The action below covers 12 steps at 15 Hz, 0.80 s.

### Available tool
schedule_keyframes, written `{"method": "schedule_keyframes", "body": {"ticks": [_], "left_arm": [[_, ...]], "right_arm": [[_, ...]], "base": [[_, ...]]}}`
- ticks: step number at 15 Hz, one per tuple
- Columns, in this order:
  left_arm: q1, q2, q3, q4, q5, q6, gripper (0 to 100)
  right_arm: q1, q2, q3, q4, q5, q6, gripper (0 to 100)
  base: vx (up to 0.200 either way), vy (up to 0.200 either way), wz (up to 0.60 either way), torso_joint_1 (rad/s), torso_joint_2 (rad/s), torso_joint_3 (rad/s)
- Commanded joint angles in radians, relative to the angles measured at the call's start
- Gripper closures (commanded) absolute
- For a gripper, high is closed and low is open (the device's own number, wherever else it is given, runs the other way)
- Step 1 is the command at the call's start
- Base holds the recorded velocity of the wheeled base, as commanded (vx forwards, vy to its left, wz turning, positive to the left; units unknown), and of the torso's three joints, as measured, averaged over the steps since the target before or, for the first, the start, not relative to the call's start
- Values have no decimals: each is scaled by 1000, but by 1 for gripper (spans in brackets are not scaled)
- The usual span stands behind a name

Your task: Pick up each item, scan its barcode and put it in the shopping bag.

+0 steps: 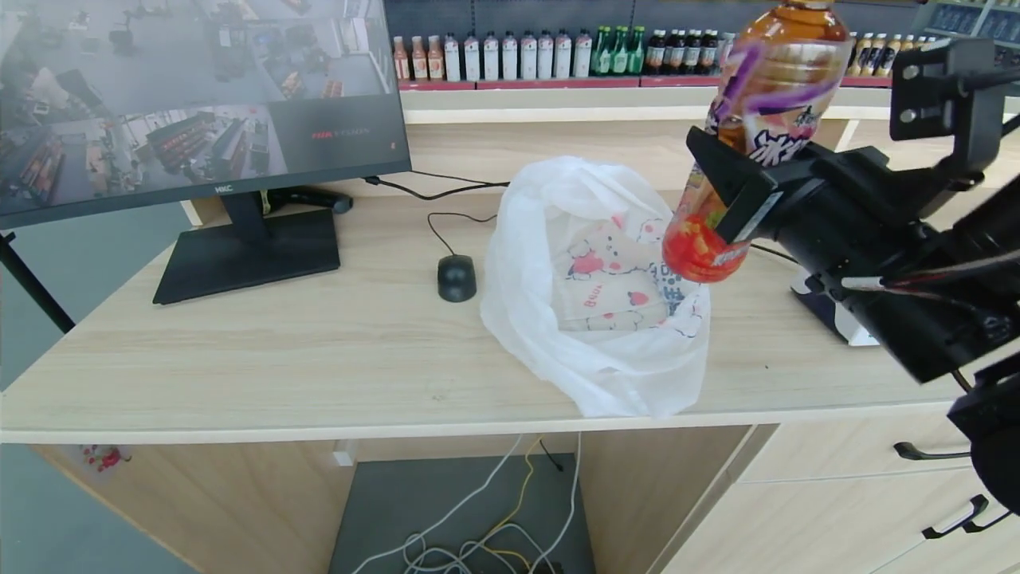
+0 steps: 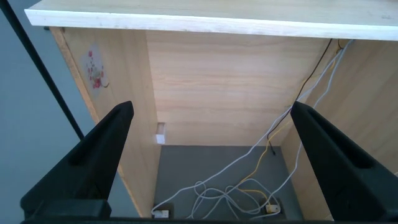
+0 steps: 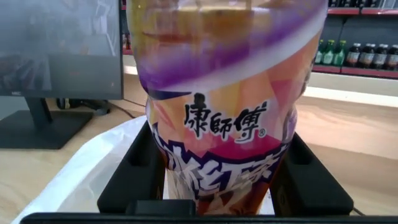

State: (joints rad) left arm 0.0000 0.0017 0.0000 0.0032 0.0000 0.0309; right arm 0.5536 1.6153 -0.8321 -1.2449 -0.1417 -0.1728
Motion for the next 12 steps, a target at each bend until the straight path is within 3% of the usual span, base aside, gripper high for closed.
{"method": "schedule_keyframes", "body": {"ticks": [1, 3, 6, 12], "left_arm": [[0, 0, 0, 0, 0, 0, 0], [0, 0, 0, 0, 0, 0, 0], [0, 0, 0, 0, 0, 0, 0], [0, 0, 0, 0, 0, 0, 0]], "right_arm": [[-3, 81, -220, 217, 8, 38, 100], [-6, 149, -384, 340, 36, 56, 100], [-1, 281, -553, 372, 37, 62, 100], [32, 396, -640, 380, 36, 62, 100]], "base": [[0, 0, 0, 0, 0, 0], [0, 0, 0, 0, 0, 0], [0, 0, 0, 0, 0, 0], [0, 0, 0, 0, 0, 0]]}}
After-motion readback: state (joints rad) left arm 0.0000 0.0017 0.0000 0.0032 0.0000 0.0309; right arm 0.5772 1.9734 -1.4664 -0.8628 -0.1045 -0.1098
